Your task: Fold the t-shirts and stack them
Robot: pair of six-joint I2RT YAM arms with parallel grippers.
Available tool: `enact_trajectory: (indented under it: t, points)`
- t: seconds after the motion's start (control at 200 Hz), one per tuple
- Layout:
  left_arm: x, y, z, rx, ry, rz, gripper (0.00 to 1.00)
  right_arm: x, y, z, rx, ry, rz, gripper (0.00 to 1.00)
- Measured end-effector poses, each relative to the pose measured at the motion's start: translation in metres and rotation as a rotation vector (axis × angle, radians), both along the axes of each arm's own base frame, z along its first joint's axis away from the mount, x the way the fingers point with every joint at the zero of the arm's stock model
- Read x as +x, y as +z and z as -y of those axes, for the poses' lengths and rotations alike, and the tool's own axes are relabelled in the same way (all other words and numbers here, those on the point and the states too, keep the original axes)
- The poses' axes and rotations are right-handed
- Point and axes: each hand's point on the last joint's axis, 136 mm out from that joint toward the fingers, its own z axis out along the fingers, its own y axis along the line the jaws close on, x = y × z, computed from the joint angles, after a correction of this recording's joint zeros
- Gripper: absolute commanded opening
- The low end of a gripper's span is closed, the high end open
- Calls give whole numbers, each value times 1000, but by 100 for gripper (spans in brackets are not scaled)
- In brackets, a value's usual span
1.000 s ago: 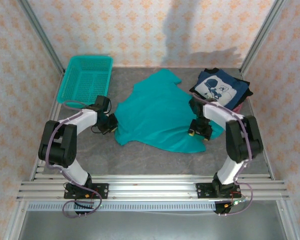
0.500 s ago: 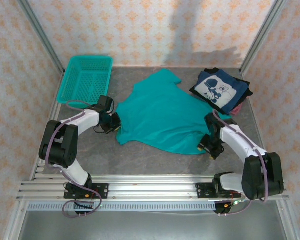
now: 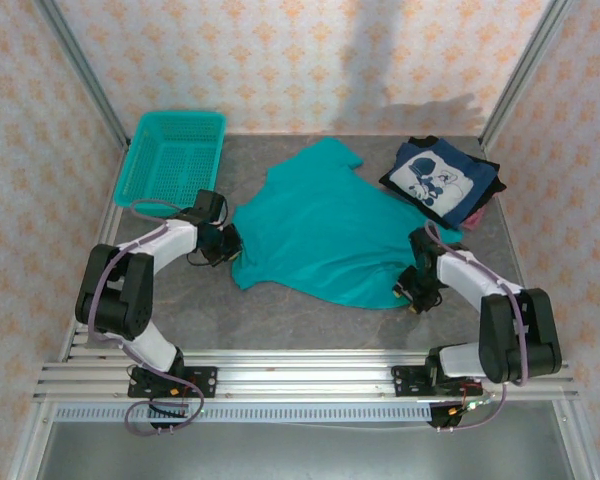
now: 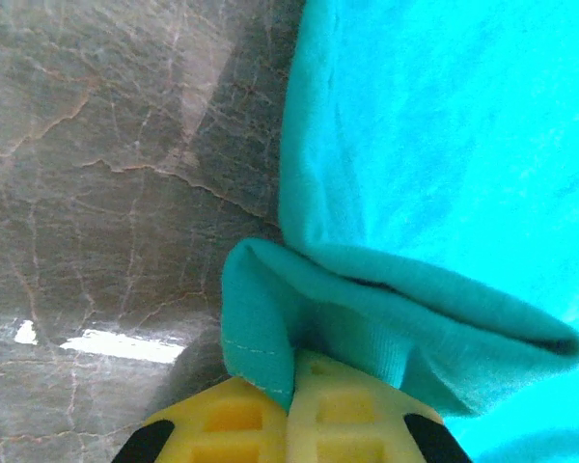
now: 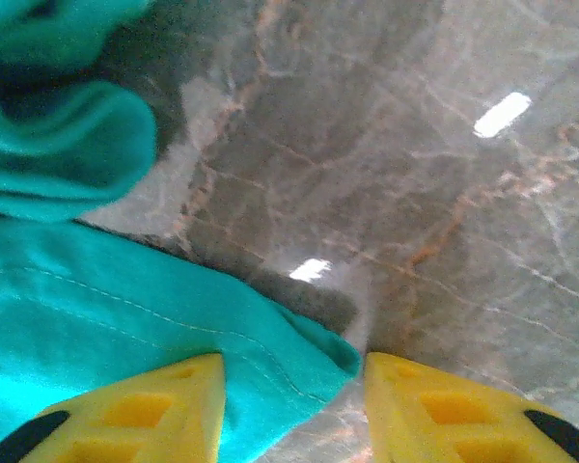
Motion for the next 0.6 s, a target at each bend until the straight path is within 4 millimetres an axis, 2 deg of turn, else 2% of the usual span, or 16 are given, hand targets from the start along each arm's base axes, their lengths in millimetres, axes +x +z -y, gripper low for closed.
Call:
enact_trajectory:
  t: [0.08,0.165,0.24,0.32,0.375,0.46,0.6]
  points:
    - [0,1,0,0,0,3,0,-2,-2,1,-4,-2,-14,28]
    - [0,1,0,0,0,3,0,-6,-3,4,-18,-15,-37,10]
    - [0,2,0,0,1,3,0,-7,-1,6,-26,-14,-42,0]
    - [-2,8,-2,-1,5,9,0,-4,5,8,-36,-14,-18,0]
    - [-4,18,-5,-3,14,26,0,0,17,9,-42,-8,9,0]
    - [-6,44,-12,-7,30,71,0,20,54,8,-35,-2,124,0]
    - [5,116,-19,-27,53,223,0,71,156,1,6,10,452,0]
